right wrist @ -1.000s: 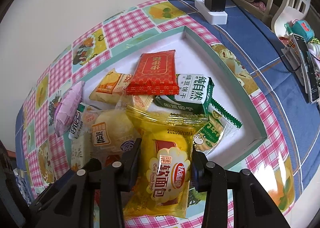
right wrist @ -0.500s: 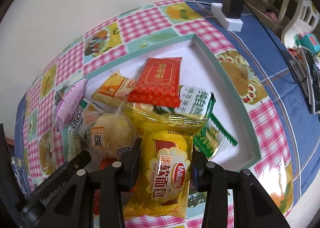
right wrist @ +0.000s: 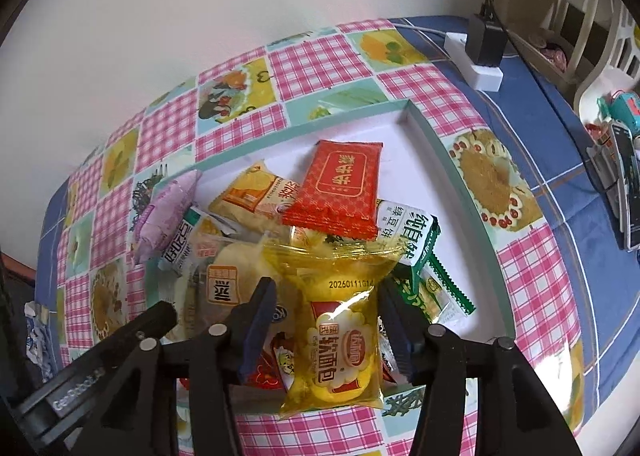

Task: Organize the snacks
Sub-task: 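Carry the pastry and bread packs over the white tray and open both tools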

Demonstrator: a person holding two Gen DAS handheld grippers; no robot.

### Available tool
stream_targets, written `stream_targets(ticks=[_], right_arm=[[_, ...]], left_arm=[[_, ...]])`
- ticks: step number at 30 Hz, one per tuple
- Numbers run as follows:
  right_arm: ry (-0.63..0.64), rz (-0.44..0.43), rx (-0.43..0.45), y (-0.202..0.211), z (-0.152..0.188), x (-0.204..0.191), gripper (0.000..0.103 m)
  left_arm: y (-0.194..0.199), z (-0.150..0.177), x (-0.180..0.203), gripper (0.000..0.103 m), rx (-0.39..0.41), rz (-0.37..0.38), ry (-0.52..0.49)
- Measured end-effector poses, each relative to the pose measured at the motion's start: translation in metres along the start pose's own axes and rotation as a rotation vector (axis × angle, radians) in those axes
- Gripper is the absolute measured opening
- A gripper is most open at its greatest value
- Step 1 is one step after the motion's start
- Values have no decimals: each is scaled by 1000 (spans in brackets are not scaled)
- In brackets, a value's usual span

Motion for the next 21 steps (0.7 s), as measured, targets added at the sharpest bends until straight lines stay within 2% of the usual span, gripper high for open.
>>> stream_targets(ticks=[3, 5, 6, 7, 9, 10, 13, 16, 21], right_arm=[[9, 1, 2, 1, 0, -2, 62], [18, 5, 1, 1, 1, -4, 64], [25, 9, 1, 0, 1, -4, 66], [32, 12, 1, 0, 1, -6, 72], [52, 9, 1, -1, 2, -11, 82], [61, 9, 3, -1, 3, -13, 84], [88, 15, 9, -1, 4, -19, 87], [116, 28, 15, 0, 5, -24, 87], [137, 34, 30, 1, 6, -29, 87]], left_arm=[[9, -3, -9, 82, 24, -20, 20], [14, -7, -19, 83, 42, -65, 27], [17, -8, -25, 86, 53, -101, 26], [20, -9, -33, 90, 67, -156, 22], [25, -12, -46, 92, 88, -243, 14], [26, -12, -51, 92, 95, -276, 12], [31, -15, -70, 92, 118, -377, 4], [35, -17, -82, 92, 141, -438, -11], [39, -20, -93, 93, 157, -473, -13]])
Point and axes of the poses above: each gripper's, at about its wrist camera, not at the fingertips, and y roughly against the way its jaws point, x to its right, z to its underside, the point moved 8 cm from there along -y, roughly the way its jaws point, and after that the axes turned 5 degrees about x, right-handed, at the moved point
